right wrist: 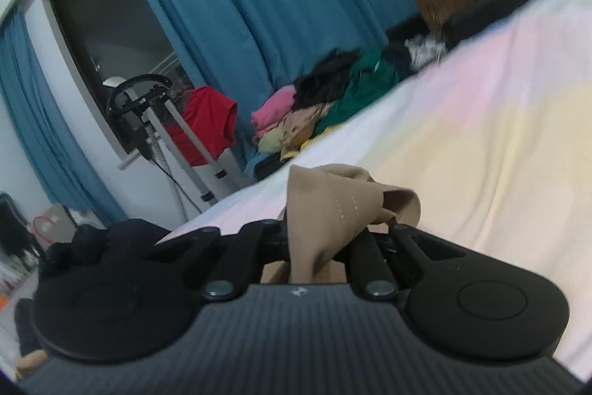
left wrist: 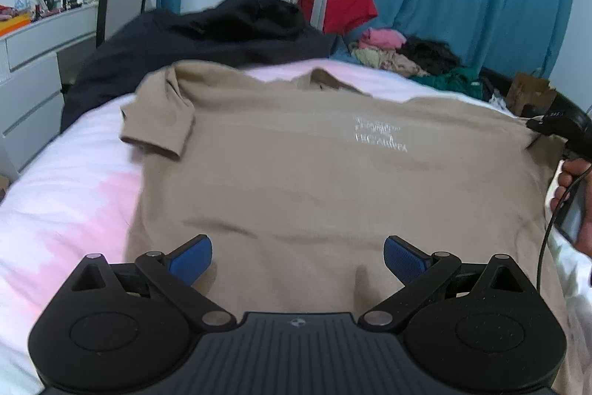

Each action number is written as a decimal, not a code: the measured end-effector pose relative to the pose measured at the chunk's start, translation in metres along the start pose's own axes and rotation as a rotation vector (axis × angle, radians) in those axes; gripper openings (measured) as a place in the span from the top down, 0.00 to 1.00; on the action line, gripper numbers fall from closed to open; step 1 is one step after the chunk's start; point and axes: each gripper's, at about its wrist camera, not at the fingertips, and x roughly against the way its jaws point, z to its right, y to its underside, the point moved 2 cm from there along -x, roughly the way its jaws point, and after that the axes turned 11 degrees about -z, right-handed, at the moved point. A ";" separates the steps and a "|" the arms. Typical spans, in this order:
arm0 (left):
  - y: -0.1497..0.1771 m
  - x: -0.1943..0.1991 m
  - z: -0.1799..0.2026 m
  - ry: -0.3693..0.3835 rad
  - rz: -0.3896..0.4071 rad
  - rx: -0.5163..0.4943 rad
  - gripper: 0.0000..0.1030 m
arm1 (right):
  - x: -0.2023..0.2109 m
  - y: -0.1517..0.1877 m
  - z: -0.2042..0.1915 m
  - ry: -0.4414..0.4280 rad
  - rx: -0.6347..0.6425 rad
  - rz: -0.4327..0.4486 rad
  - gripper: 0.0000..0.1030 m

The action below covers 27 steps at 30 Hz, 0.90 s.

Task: Fold clothes
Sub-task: 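Grasp the T-shirt side edge with the right gripper and lift it, then fold the lifted side edge over onto the shirt body, open right gripper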

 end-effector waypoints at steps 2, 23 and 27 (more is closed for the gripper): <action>-0.003 0.008 -0.004 -0.004 0.002 -0.012 0.03 | 0.017 -0.009 -0.028 0.051 0.074 0.018 0.91; -0.011 0.027 -0.110 -0.074 -0.016 0.107 0.03 | -0.092 0.142 -0.286 0.084 0.446 -0.272 0.81; -0.013 0.008 -0.111 -0.058 -0.043 0.108 0.03 | -0.101 0.152 -0.280 -0.023 0.401 -0.337 0.16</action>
